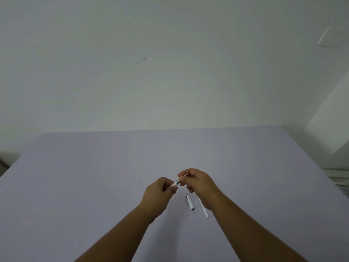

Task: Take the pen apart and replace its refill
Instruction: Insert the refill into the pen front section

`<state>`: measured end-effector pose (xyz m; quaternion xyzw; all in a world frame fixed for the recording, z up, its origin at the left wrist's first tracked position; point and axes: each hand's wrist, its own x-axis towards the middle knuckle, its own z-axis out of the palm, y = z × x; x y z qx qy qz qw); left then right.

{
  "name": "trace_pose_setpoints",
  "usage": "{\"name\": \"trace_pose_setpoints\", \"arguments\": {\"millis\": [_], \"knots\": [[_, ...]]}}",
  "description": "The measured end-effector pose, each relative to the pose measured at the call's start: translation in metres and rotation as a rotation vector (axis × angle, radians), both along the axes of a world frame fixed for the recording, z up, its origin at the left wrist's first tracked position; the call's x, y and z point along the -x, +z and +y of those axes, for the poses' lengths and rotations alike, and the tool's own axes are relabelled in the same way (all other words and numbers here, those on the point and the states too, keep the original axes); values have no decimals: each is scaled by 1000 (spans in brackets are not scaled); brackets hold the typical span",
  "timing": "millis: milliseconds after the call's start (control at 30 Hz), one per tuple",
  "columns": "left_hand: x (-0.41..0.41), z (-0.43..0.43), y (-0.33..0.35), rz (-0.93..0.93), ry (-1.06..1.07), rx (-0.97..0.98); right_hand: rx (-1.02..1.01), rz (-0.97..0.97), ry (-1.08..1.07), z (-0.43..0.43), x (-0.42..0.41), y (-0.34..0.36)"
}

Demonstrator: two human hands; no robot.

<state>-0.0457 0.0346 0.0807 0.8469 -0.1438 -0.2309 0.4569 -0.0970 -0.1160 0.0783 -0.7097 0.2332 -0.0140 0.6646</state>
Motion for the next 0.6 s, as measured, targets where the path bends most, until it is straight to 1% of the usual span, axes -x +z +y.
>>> {"name": "trace_pose_setpoints", "arguments": {"millis": [67,167,200,333,467,500,600], "knots": [[0,-1,2,-20,-11,-9,24,25,1,0,-1,1],[4,-1,2,-29,-40,-22,169,99,1,1,-3,3],[5,-1,1,-20,-37,-14,186,103,3,1,-3,3],[3,2,3,-5,-9,-12,81,56,66,-3,0,6],[-1,3,6,-12,-27,-13,41,10,74,-8,2,6],[-1,2,6,-22,-30,-7,38,20,54,-7,2,7],[1,-2,8,-50,-27,19,119,57,-36,-5,-1,6]]}}
